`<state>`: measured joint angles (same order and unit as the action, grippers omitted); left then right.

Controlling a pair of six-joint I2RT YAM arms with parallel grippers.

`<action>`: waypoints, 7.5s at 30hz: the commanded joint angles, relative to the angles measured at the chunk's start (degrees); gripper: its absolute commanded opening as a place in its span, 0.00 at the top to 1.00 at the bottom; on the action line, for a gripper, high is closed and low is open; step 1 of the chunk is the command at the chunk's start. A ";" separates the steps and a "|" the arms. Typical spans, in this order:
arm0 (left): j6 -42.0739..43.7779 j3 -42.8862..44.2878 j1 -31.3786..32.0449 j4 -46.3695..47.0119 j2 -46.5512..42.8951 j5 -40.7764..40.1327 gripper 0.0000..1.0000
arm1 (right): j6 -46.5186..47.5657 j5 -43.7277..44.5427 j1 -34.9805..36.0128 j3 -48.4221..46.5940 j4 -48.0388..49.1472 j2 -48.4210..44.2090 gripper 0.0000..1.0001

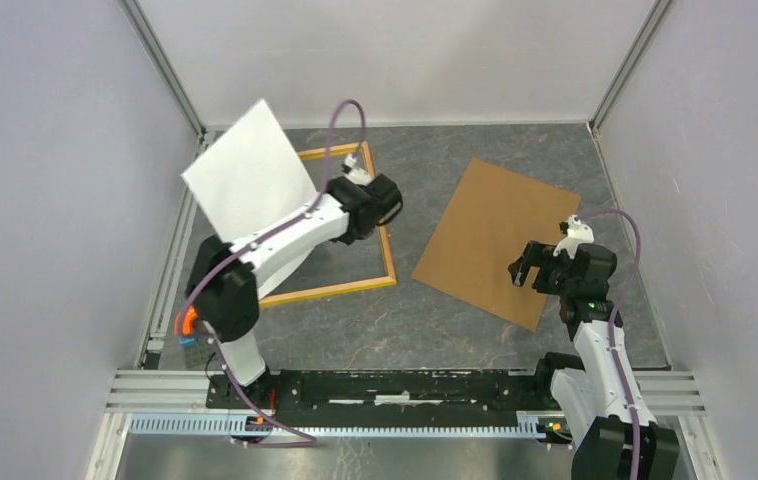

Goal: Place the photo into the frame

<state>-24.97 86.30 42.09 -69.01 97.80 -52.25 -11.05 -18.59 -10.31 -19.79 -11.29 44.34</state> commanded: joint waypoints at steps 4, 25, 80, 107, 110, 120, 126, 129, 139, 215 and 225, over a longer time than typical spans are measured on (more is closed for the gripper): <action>-0.04 5.28 5.32 7.28 10.04 6.66 0.98 | 0.54 0.92 0.40 -0.14 1.62 -0.29 0.03; -5.01 7.96 4.75 7.92 17.87 6.47 0.98 | 0.32 0.14 0.98 0.83 2.66 -1.84 0.03; -18.54 -23.84 -4.71 81.79 -8.93 76.30 0.00 | -0.85 3.96 2.07 -0.61 0.82 3.00 0.03; -20.64 -3.52 3.27 60.56 21.80 45.99 0.01 | -5.62 14.42 -2.09 2.00 9.12 12.88 0.04; -21.63 -3.62 3.95 60.60 22.33 47.34 0.01 | -5.76 13.45 -2.11 1.69 9.10 13.21 0.04; -22.02 -1.77 4.12 62.71 23.75 66.55 0.00 | -6.14 9.74 -2.12 4.75 10.92 13.37 0.04; -29.16 -4.45 3.98 74.13 19.30 79.73 0.04 | -6.30 7.86 -2.11 5.80 10.88 12.19 0.04; -34.20 -6.79 3.89 80.99 16.49 83.23 0.07 | -6.19 6.67 -2.11 6.03 10.90 11.57 0.04; -56.95 -21.95 3.79 114.34 11.21 84.15 0.18 | -6.07 5.40 -2.12 7.16 10.77 8.42 0.04; -43.42 -12.77 5.94 87.29 25.22 77.19 0.05 | -8.44 0.47 -19.61 2.54 17.22 22.24 0.04; -66.54 -24.96 3.27 127.56 18.20 85.70 0.09 | -10.12 -3.13 -16.60 5.81 19.46 20.97 0.05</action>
<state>-76.60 63.22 44.05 33.65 121.32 27.22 -17.32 -13.19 -29.15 -16.71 11.62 65.67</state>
